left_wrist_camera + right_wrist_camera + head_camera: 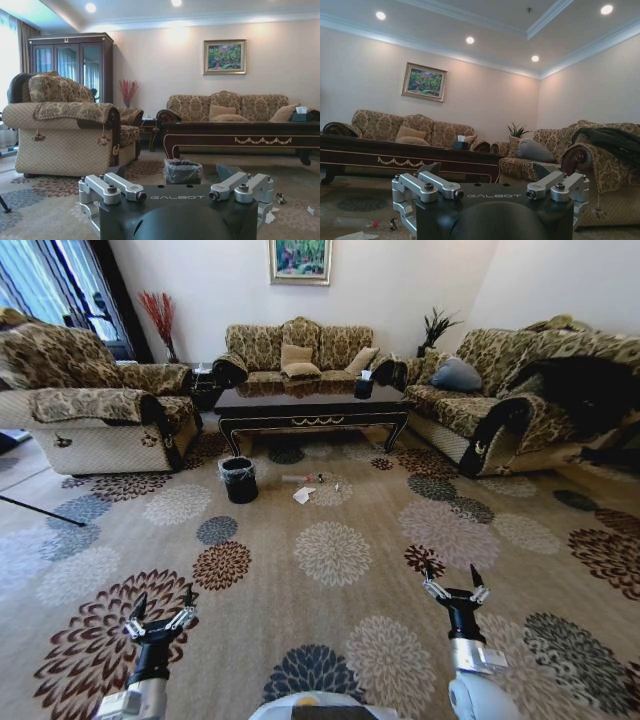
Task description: Move to the front of the table and pick up the trash from the floor, then place it into the trash bin.
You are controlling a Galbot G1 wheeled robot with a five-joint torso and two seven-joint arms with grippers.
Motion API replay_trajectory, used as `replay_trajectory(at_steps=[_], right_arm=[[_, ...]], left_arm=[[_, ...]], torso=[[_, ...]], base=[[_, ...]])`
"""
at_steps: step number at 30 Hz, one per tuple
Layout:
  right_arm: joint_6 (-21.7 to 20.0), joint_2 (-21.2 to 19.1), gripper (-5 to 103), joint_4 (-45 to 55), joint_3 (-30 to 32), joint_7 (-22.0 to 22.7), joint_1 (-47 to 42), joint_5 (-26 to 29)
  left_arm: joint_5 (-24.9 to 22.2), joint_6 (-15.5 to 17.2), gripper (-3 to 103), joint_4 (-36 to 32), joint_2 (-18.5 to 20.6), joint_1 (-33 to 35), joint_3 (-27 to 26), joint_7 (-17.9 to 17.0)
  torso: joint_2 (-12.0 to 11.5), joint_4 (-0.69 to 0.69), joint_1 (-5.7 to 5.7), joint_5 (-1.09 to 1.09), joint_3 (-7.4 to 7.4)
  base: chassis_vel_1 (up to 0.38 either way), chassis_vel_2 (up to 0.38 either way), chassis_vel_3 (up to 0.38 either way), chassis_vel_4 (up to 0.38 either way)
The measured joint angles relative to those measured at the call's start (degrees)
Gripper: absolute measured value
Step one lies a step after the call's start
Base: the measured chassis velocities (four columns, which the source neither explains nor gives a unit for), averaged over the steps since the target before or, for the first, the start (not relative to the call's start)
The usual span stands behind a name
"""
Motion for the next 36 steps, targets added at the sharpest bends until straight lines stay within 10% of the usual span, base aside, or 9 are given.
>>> replay_trajectory(at_steps=[36], right_arm=[[-0.18,0.52,100,-1.46,-0.71,0.34,0.24,-0.57]], left_arm=[[0.54,1.63,100,-0.85,1.17,0.23,-0.23,-0.39]], torso=[[-8.11,0.00,-2.19,0.00,-5.84]], base=[[0.000,0.000,0.000,0.000]])
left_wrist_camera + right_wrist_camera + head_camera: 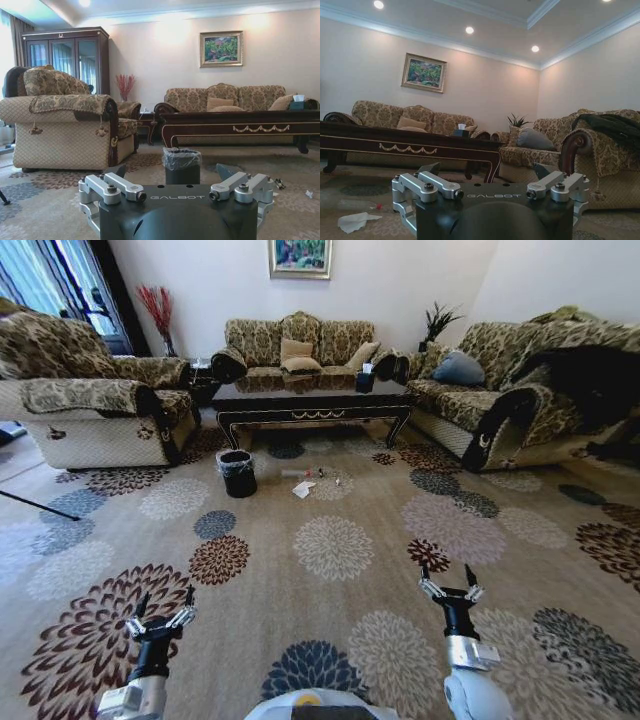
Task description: Move to the front of the table and pick up the trash from the floor, then place it into the trash bin.
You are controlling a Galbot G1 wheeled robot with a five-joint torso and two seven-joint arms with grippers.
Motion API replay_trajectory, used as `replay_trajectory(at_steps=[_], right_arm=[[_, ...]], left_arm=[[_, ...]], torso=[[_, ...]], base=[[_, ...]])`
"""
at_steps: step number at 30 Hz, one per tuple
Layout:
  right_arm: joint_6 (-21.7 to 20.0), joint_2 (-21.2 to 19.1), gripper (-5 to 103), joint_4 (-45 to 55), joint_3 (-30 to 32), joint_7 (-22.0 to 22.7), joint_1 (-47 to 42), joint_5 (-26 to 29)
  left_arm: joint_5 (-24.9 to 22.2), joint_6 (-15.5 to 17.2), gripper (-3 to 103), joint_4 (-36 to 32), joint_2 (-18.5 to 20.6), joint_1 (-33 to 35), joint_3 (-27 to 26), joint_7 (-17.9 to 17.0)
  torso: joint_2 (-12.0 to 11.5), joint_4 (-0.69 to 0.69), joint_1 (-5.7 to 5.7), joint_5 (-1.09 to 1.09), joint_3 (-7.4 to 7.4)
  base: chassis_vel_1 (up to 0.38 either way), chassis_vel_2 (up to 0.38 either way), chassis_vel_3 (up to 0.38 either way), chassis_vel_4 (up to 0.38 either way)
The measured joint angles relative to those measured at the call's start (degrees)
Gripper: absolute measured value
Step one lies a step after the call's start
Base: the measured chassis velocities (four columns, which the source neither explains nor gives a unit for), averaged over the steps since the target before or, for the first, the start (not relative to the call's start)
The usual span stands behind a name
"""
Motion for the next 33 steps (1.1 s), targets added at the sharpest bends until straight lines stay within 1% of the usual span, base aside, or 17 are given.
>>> replay_trajectory(at_steps=[2,5,8,9,11,13,14,16,18,20,24,31,33], right_arm=[[0.09,0.13,100,-0.01,0.07,0.05,-0.08,-0.01],[0.15,0.17,100,-0.05,0.17,0.09,-0.14,0.02],[0.56,0.11,100,0.33,0.64,0.05,-0.11,0.03],[0.56,0.11,100,0.33,0.64,0.05,-0.11,0.03],[0.75,-0.05,100,0.95,1.16,0.02,0.20,-0.11],[0.84,-0.32,100,1.61,1.60,-0.06,0.48,-0.33],[0.84,-0.32,100,1.61,1.60,-0.06,0.48,-0.33],[0.84,-0.42,100,1.76,1.62,-0.09,0.57,-0.41],[0.86,-0.24,100,1.64,1.40,-0.11,0.53,-0.60],[0.88,-0.09,100,1.53,1.26,-0.12,0.44,-0.69],[1.00,0.13,100,1.45,1.10,-0.13,0.16,-0.89],[1.01,-0.06,100,1.36,1.31,0.25,0.08,-0.73],[1.05,0.13,100,1.36,1.22,0.26,-0.03,-0.78]], left_arm=[[0.03,0.02,100,-0.21,0.11,0.08,0.00,0.03],[0.04,0.05,100,-0.47,0.19,0.16,-0.02,0.04],[-0.51,0.25,100,-3.21,0.27,0.60,-0.42,-0.15],[-0.51,0.25,100,-3.21,0.27,0.60,-0.42,-0.15],[-1.63,0.55,100,-5.91,0.33,0.73,-0.75,-0.48],[-3.91,1.49,100,-10.04,0.44,0.75,-1.00,-0.69],[-3.91,1.49,100,-10.04,0.44,0.75,-1.00,-0.69],[-5.91,2.46,100,-13.17,0.52,0.67,-0.87,-0.72],[-6.40,2.92,100,-14.55,0.52,0.41,-0.46,-0.68],[-6.39,2.98,100,-14.57,0.50,0.23,-0.31,-0.62],[-5.66,2.30,100,-11.90,0.41,-0.10,-0.23,-0.52],[-4.50,1.87,100,-9.64,0.44,-0.27,-0.45,-0.51],[-4.08,1.83,100,-9.05,0.41,-0.25,-0.36,-0.53]], torso=[[-0.69,0.00,0.00,0.00,-0.59],[-1.10,0.00,0.00,0.00,-0.98],[-2.03,0.00,-0.01,0.00,-1.89],[-2.03,0.00,-0.01,0.00,-1.89],[-2.41,0.00,-0.01,0.00,-2.30],[-2.80,-0.03,-0.01,0.01,-2.72],[-2.80,-0.03,-0.01,0.01,-2.72],[-2.92,-0.03,-0.01,0.01,-2.87],[-2.93,-0.03,-0.01,0.01,-2.91],[-2.93,-0.03,-0.01,0.01,-2.90],[-2.85,-0.02,-0.01,-0.01,-2.84],[-2.73,-0.02,-0.02,0.00,-2.76],[-3.06,-0.03,-0.02,0.00,-3.05]], base=[[0.000,0.000,0.000,0.000],[0.000,0.000,0.000,0.000],[0.000,0.000,0.000,0.000],[0.000,0.000,0.000,0.000],[0.000,0.000,0.000,0.000],[0.000,0.000,0.000,0.000],[0.000,0.000,0.000,0.000],[0.000,0.000,0.000,0.000],[0.000,0.000,0.000,0.000],[0.000,0.000,0.000,0.000],[0.000,0.000,0.000,0.000],[0.000,0.000,0.000,0.000],[0.000,0.000,0.000,0.000]])
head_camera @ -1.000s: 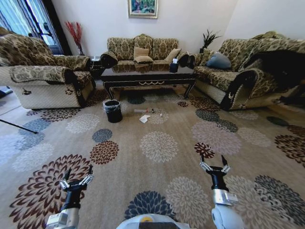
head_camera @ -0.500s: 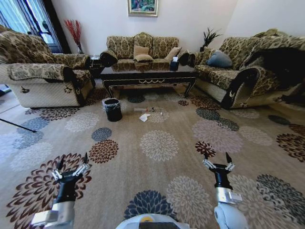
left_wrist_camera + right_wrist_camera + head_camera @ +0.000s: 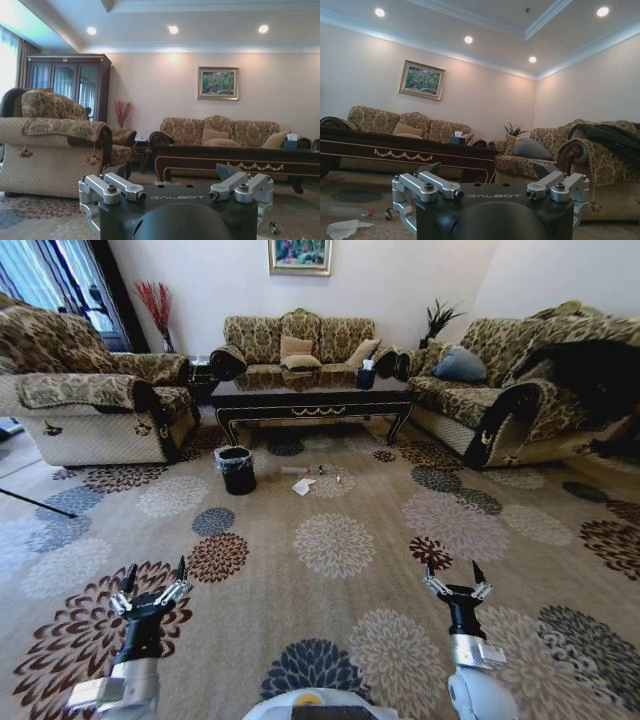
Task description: Move to the front of the table and pick up the trash from the floor, then place it into the trash bin.
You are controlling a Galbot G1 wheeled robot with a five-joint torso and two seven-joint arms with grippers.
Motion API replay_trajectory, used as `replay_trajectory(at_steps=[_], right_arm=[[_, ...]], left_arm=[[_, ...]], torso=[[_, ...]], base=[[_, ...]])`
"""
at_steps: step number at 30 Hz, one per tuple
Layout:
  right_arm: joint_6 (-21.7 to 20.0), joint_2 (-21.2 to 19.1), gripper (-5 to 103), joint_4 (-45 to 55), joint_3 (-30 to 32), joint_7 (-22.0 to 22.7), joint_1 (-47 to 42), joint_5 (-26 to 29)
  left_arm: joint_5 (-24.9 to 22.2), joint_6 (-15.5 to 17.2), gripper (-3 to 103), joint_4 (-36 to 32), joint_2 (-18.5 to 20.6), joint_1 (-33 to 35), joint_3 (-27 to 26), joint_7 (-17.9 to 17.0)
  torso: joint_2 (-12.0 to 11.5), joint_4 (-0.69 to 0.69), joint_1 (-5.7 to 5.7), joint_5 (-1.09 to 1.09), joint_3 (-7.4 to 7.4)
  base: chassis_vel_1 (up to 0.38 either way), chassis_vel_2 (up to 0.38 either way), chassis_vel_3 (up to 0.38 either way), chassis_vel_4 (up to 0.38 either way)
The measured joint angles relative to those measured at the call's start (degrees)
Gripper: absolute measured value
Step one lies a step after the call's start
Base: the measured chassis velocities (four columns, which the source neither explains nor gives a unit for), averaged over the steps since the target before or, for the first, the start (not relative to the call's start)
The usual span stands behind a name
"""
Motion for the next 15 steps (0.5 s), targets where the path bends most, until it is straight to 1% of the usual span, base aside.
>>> replay_trajectory(at_steps=[2,4,7,8,12,13,15], right_arm=[[0.06,0.22,100,0.00,-0.15,0.00,-0.08,-0.19],[0.09,0.28,100,0.00,-0.18,-0.01,-0.09,-0.26],[0.23,0.43,100,-0.28,-0.21,-0.01,-0.07,-0.42],[0.23,0.43,100,-0.28,-0.21,-0.01,-0.07,-0.42],[2.12,0.83,100,-0.44,-0.30,0.78,0.02,1.26],[2.12,0.83,100,-0.44,-0.30,0.78,0.02,1.26],[3.05,1.05,100,0.20,0.13,1.35,0.12,1.01]], left_arm=[[0.08,-0.16,100,0.25,-0.02,0.06,0.12,0.00],[0.10,-0.23,100,0.35,-0.01,0.08,0.12,0.00],[0.12,-0.44,100,0.90,0.07,0.08,0.11,-0.01],[0.12,-0.44,100,0.90,0.07,0.08,0.11,-0.01],[0.15,-0.55,100,1.56,0.16,-0.01,0.15,-0.03],[0.15,-0.55,100,1.56,0.16,-0.01,0.15,-0.03],[0.56,-1.10,100,2.21,0.18,-0.17,0.31,-0.05]], torso=[[-0.48,0.00,0.00,0.00,-0.47],[-0.65,0.00,0.00,0.00,-0.63],[-1.59,0.00,0.00,0.00,-1.56],[-1.59,0.00,0.00,0.00,-1.56],[-2.79,0.00,0.00,0.00,-2.78],[-2.79,0.00,0.00,0.00,-2.78],[-3.34,0.00,0.00,0.01,-3.32]], base=[[0.000,0.000,0.000,0.000],[0.000,0.000,0.000,0.000],[0.000,0.000,0.000,0.000],[0.000,0.000,0.000,0.000],[0.000,0.000,0.000,0.000],[0.000,0.000,0.000,0.000],[0.000,0.000,0.000,0.000]])
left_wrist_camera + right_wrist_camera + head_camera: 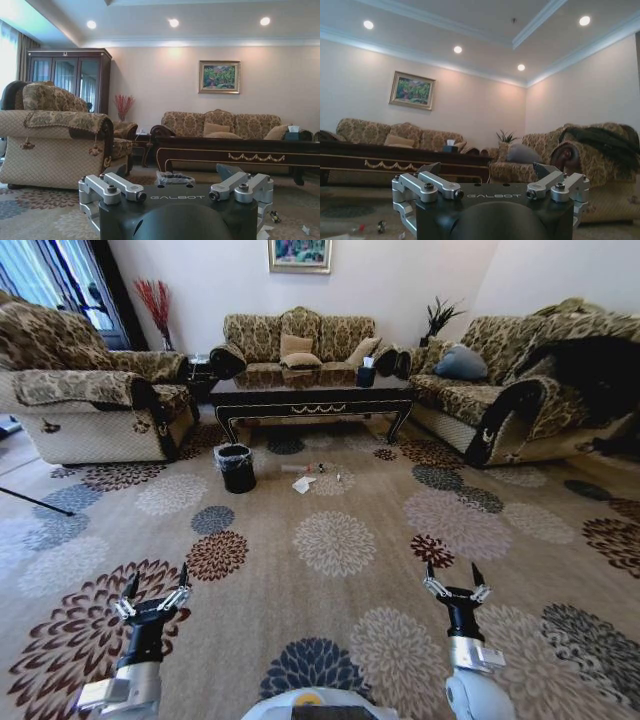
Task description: Move to the front of the table and pick up the trash from the floor, then place it into the trash bin.
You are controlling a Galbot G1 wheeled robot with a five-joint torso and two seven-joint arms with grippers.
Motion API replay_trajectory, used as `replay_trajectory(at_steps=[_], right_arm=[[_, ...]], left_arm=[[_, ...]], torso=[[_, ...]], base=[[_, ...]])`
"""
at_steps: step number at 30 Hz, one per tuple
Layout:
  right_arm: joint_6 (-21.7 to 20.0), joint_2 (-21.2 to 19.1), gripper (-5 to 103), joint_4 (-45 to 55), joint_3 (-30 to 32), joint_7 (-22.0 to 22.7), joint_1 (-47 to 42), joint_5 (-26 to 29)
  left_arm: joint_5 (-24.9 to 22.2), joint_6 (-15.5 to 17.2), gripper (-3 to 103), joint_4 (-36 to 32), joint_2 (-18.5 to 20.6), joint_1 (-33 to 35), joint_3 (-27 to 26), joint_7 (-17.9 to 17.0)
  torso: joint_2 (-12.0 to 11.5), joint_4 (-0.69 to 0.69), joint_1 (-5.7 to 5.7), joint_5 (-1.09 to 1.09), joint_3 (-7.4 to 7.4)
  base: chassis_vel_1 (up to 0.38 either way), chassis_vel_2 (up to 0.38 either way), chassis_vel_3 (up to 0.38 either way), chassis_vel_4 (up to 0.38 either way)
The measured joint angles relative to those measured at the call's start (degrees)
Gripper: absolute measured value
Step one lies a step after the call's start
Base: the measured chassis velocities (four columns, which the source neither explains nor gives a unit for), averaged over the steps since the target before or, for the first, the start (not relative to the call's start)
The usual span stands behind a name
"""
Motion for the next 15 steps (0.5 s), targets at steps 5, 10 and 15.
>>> replay_trajectory(at_steps=[5,10,15], right_arm=[[0.76,-0.07,100,0.51,0.20,-1.31,0.08,0.24],[2.22,-0.16,100,-0.29,-0.05,-5.63,0.01,1.56],[3.21,0.22,100,-0.82,-0.55,-8.56,0.29,1.70]], left_arm=[[1.26,-0.79,100,1.26,-0.05,-0.32,-0.15,-0.02],[1.85,-1.37,100,1.69,-0.28,-0.08,-0.45,0.01],[1.94,-1.65,100,1.14,-0.35,0.52,-0.89,0.13]], torso=[[-0.31,0.00,0.00,-0.01,-0.30],[-0.31,0.00,0.00,-0.01,-0.31],[-0.24,0.00,0.00,-0.01,-0.24]], base=[[0.000,0.000,0.000,0.000],[0.000,0.000,0.000,0.000],[0.000,0.000,0.000,0.000]])
